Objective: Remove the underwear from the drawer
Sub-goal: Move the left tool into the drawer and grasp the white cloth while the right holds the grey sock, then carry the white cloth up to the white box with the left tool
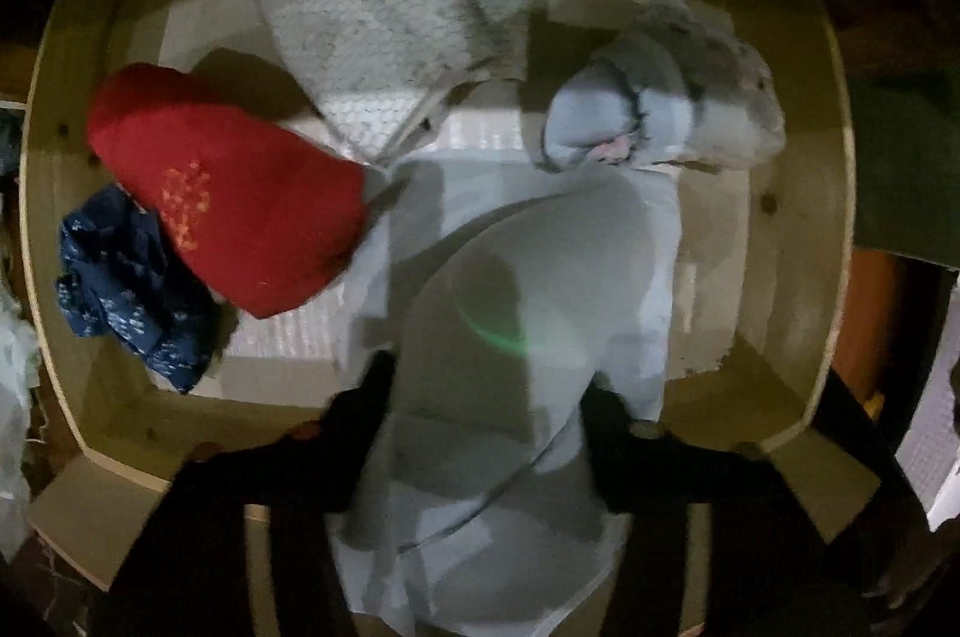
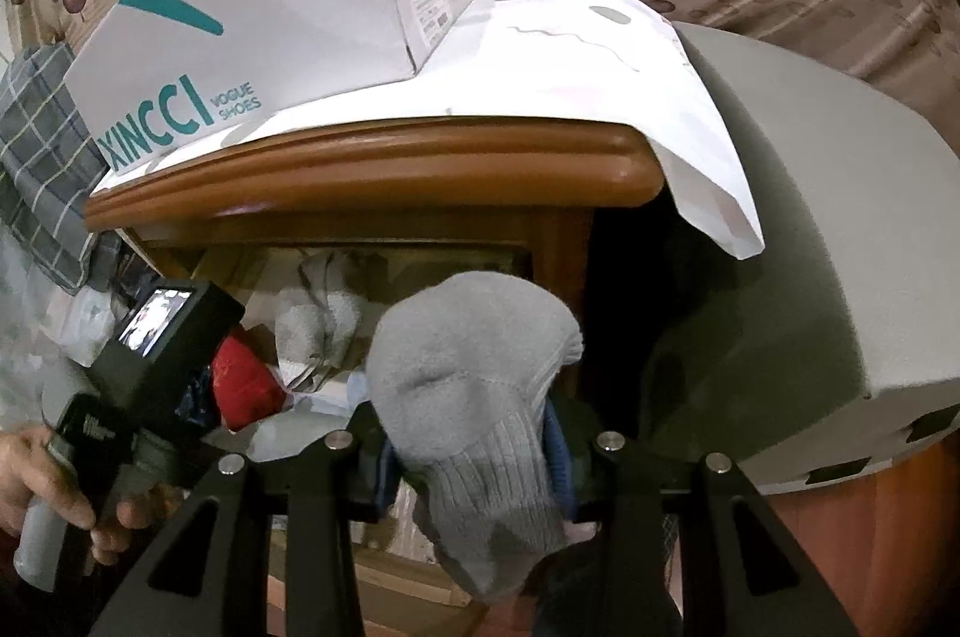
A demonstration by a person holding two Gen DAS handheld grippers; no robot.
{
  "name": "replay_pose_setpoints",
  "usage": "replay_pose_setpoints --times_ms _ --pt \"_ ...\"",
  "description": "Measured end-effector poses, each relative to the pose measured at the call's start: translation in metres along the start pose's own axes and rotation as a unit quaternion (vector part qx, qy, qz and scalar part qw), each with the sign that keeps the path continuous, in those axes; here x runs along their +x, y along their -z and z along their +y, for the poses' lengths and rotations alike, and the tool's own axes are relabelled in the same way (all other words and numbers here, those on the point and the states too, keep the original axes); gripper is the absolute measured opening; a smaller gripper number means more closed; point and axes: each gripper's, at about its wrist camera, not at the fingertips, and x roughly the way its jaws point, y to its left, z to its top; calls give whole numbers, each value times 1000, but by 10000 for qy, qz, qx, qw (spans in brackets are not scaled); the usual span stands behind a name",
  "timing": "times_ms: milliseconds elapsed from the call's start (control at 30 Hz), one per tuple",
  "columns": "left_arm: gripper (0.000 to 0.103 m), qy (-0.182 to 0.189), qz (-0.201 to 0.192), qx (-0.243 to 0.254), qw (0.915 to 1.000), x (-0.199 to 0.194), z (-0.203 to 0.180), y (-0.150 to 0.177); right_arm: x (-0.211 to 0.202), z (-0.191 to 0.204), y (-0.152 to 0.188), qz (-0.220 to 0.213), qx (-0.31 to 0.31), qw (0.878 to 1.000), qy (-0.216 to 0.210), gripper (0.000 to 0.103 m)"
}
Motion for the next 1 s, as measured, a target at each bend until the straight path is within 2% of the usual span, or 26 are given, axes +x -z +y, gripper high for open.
replay_pose_setpoints --times_ms 100,233,500,533,567,1000 --pt "20 38 -119 82 9999 -5 4 4 1 1 0 16 -22 10000 -13 39" --pt "12 112 -293 21 9995 -15 11 9 2 1 -1 37 -35 10000 -3 39" --pt "9 143 -738 126 9971 -39 20 27 4 4 -1 56 -90 9999 17 39" --pt "9 174 -772 129 9968 -43 23 29 4 4 -1 66 -94 9999 18 39" --pt "9 201 -809 111 9965 -40 8 26 5 5 -1 71 -99 9999 17 39" --pt "9 311 -1179 248 9922 -79 23 55 7 5 -2 83 -115 9999 43 39"
